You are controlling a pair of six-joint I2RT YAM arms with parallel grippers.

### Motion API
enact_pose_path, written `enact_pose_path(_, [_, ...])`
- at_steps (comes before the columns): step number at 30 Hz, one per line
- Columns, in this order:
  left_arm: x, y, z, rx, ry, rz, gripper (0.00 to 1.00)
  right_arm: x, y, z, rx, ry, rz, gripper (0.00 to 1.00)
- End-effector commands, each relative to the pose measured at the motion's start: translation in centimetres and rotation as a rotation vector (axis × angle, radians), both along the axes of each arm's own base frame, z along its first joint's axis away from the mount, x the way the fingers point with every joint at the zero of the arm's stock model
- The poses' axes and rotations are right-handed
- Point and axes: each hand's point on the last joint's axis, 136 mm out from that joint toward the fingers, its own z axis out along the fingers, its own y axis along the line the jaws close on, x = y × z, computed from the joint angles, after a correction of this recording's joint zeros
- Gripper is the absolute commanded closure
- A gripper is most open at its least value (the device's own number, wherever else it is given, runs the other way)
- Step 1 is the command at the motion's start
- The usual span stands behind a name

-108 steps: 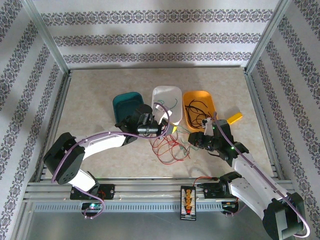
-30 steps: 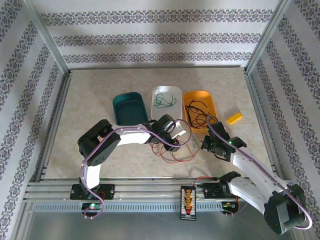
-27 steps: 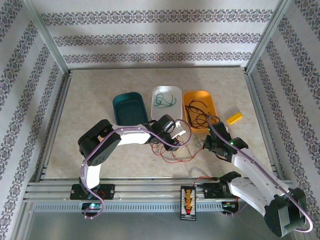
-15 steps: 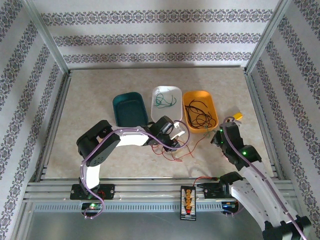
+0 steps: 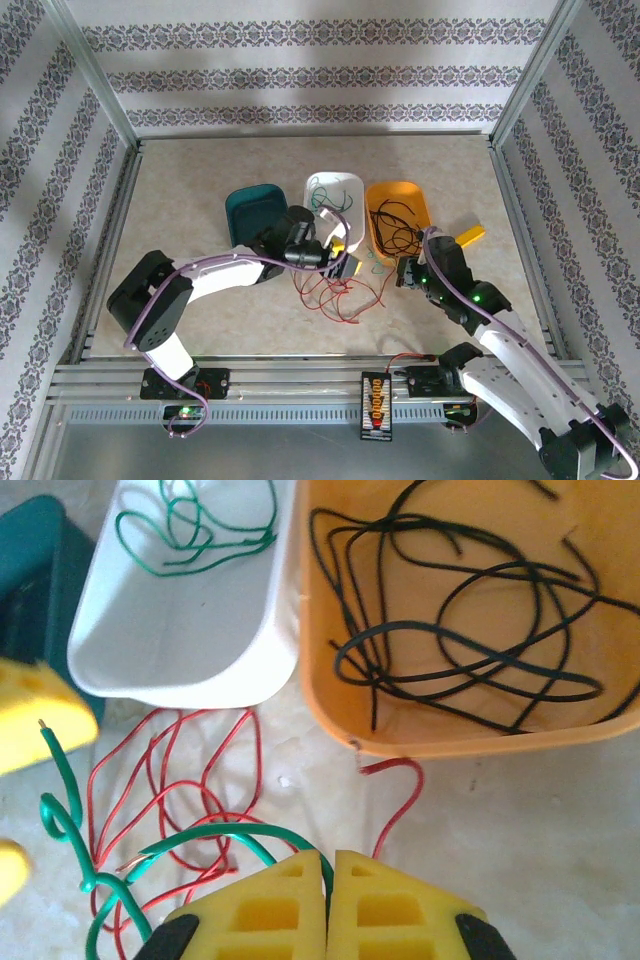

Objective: Untangle the cables

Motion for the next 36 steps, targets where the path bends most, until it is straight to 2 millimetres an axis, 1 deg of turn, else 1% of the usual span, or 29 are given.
enact_pose_path(1, [-0.3,-1.5,3.6,-0.158,0.036,-0.067,0.3,0.2,1.5,1.3,0.029,-0.041,0.057,1.0])
enact_pose_path(3, [0.0,-1.9,3.5,-0.161,0.042,-0.072,0.32,0.2,1.6,1.3,0.027,-0.043,0.059,1.0])
enact_pose_path(5, [0.3,-2.2,3.3,-0.167,0.05,-0.075,0.36,0.2,1.7,1.4,0.031,-0.046,0.058,1.0])
enact_pose_path(9, [0.6,-3.0,3.5,-0.201,0.077,-0.092,0.47,0.2,1.7,1.6,0.031,-0.05,0.057,1.0])
enact_pose_path(11, [0.6,-3.3,3.6,-0.213,0.092,-0.105,0.55,0.3,1.6,1.7,0.028,-0.054,0.052,1.0])
enact_pose_path(16, [1.0,-3.4,3.4,-0.214,0.098,-0.087,0.92,0.5,1.5,1.6,0.018,-0.049,0.042,1.0])
enact_pose_path(18, [1.2,-3.2,3.5,-0.215,0.095,-0.069,1.0,0.6,1.2,1.4,0.007,-0.046,0.024,1.0])
enact_pose_path(20, [1.2,-2.9,3.9,-0.217,0.087,-0.055,1.0,0.8,0.4,1.2,-0.016,-0.044,-0.017,1.0])
enact_pose_path(22, [1.0,-2.5,4.6,-0.227,0.07,-0.05,1.0,0.9,-1.1,0.6,-0.062,-0.03,-0.087,1.0])
enact_pose_path(26, [-0.4,-1.9,6.1,-0.241,0.066,-0.083,1.0,1.0,-3.6,-0.5,-0.109,0.01,-0.206,1.0])
enact_pose_path(31, [-3.0,-0.7,9.5,-0.294,0.035,-0.149,1.0,1.0,-5.9,-2.6,-0.1,0.097,-0.331,1.0])
enact_pose_path(34, [-4.7,0.0,11.7,-0.328,0.035,-0.21,1.0,1.1,-6.6,-3.5,-0.088,0.132,-0.378,1.0])
enact_pose_path(36, [-5.4,0.6,12.8,-0.346,0.037,-0.232,1.0,1.1,-6.8,-3.9,-0.082,0.151,-0.394,1.0])
